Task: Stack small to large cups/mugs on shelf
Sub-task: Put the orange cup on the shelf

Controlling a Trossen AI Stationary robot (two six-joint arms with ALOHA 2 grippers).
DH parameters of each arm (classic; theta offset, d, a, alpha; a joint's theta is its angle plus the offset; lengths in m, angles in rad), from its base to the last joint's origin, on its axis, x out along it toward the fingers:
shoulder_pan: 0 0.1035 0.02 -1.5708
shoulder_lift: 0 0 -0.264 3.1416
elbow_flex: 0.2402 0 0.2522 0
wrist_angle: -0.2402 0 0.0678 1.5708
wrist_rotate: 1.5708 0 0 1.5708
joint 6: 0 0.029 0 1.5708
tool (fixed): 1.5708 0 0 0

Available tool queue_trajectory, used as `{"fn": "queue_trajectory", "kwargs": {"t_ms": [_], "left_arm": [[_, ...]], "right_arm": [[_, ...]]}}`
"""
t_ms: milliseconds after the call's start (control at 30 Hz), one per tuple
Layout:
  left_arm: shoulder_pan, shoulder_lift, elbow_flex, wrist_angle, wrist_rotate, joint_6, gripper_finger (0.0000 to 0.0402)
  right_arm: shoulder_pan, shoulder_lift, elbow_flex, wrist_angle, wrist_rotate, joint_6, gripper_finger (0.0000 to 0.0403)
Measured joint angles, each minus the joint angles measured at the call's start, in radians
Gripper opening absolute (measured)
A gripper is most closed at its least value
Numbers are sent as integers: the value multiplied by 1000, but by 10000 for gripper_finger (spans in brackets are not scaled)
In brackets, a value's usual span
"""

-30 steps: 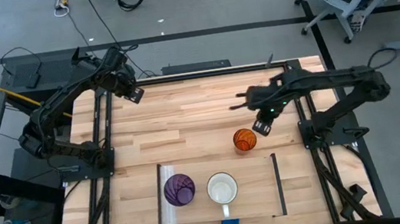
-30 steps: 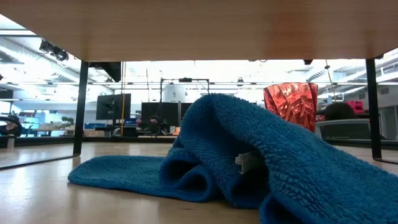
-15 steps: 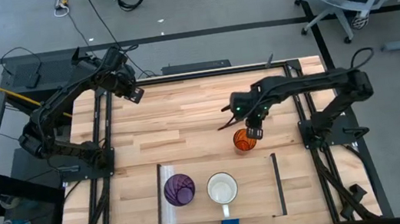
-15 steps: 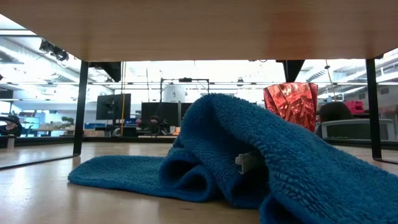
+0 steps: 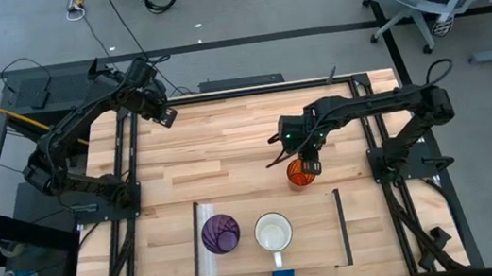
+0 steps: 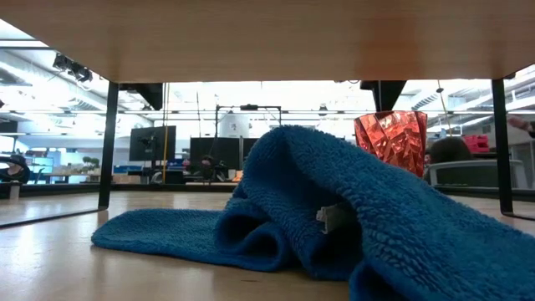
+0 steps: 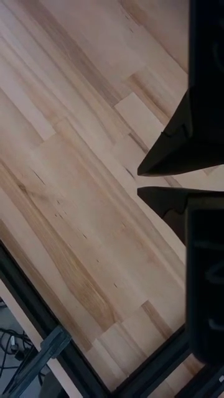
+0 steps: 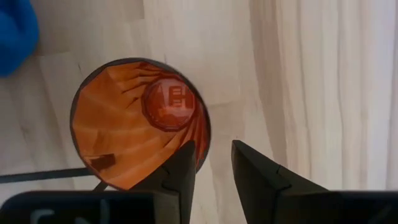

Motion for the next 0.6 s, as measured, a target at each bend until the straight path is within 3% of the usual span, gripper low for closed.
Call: {"fn": "queue_trajectory", "kwargs": {"t_ms": [600], "left_arm": [[0,0,0,0,0,1,52]], "right_arm": [[0,92,-1,29,-20,-48,110]]}}
